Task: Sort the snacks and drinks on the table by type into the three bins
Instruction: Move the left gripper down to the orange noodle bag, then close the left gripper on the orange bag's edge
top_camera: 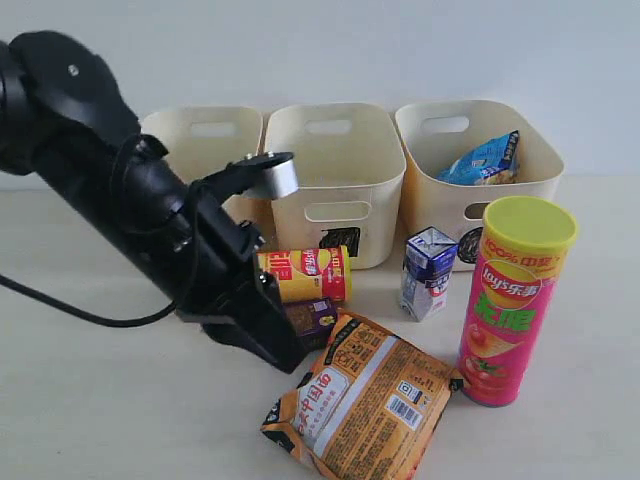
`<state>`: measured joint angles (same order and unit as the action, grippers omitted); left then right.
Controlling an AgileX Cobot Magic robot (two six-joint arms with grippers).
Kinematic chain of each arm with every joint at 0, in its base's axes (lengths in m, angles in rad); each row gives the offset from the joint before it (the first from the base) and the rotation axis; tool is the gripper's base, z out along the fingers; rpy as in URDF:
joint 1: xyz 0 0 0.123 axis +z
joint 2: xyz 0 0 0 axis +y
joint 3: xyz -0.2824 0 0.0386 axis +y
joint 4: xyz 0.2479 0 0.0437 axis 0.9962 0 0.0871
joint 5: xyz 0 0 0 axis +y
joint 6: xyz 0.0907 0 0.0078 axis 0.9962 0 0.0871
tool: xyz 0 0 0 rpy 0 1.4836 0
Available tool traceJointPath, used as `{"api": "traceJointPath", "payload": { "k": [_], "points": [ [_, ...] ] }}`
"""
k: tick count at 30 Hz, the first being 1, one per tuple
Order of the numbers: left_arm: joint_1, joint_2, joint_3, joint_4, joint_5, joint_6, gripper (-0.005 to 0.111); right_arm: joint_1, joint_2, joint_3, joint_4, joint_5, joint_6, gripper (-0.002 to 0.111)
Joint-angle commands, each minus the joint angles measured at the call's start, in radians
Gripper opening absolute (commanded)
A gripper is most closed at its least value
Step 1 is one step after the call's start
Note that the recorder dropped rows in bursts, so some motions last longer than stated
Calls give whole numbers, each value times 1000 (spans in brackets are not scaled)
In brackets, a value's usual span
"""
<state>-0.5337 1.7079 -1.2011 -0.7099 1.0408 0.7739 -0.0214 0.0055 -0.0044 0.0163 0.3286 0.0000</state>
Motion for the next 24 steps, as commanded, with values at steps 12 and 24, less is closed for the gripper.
{"api": "traceJointPath", "payload": {
  "k": [12, 24],
  "points": [
    [140, -9, 308, -208, -283, 214, 44, 2, -6, 4, -4, -7, 0, 0],
    [140, 76, 306, -314, -290, 220, 98, 2, -6, 4, -4, -7, 0, 0]
  ]
}}
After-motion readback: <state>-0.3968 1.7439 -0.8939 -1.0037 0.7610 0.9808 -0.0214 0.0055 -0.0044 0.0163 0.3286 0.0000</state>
